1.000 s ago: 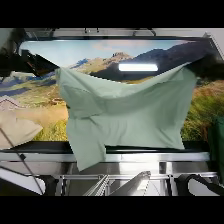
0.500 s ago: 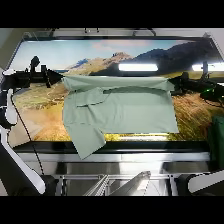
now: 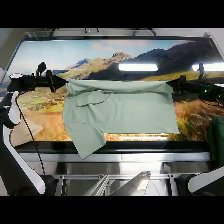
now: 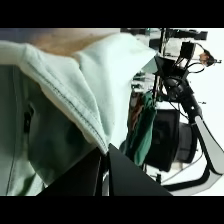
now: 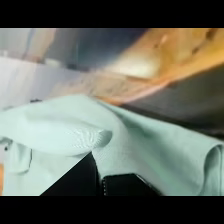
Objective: Fold the shirts.
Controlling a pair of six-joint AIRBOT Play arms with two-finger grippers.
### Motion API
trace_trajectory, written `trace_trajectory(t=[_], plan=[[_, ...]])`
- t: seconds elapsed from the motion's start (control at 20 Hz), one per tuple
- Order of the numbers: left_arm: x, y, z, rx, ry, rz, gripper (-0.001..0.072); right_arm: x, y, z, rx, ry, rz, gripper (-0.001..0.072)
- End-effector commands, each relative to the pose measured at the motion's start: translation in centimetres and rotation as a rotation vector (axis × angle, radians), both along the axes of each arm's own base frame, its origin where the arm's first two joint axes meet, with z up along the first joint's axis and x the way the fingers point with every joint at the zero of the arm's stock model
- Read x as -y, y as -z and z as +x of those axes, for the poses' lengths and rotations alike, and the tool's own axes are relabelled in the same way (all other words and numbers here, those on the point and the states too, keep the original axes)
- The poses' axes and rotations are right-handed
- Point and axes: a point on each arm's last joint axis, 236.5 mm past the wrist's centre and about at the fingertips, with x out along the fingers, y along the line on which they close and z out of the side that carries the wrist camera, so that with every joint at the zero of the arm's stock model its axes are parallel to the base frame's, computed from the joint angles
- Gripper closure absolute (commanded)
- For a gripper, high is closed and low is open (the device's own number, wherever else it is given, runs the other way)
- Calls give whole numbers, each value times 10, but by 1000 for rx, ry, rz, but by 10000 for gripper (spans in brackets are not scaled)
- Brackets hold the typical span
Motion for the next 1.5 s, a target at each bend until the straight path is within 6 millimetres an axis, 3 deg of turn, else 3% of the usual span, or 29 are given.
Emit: trace_trajectory(t=[0.0,0.05,0.25,0.4,0.55,0.75,1.0,1.25,1.45], plan=[[5,0,-23,-58,86,-6,682,-11,-1,-21,-34,-92,29,697],[6,-7,-21,-52,82,-28,682,-11,-7,-20,-24,-90,52,697],[15,-67,0,47,16,-272,682,-8,-33,-10,31,-51,125,697],[14,-73,19,101,-47,-254,682,2,-34,0,62,-16,88,697],[11,-88,46,244,-137,-252,681,14,-65,33,260,72,64,697],[17,-72,64,245,-209,-220,680,31,-65,65,324,212,-18,697],[12,-60,76,302,-256,-162,680,27,-49,84,349,240,-69,697],[15,-48,73,288,-236,-119,681,27,-4,67,178,196,-85,698],[19,-7,56,191,-154,28,681,24,28,37,51,84,-155,697]])
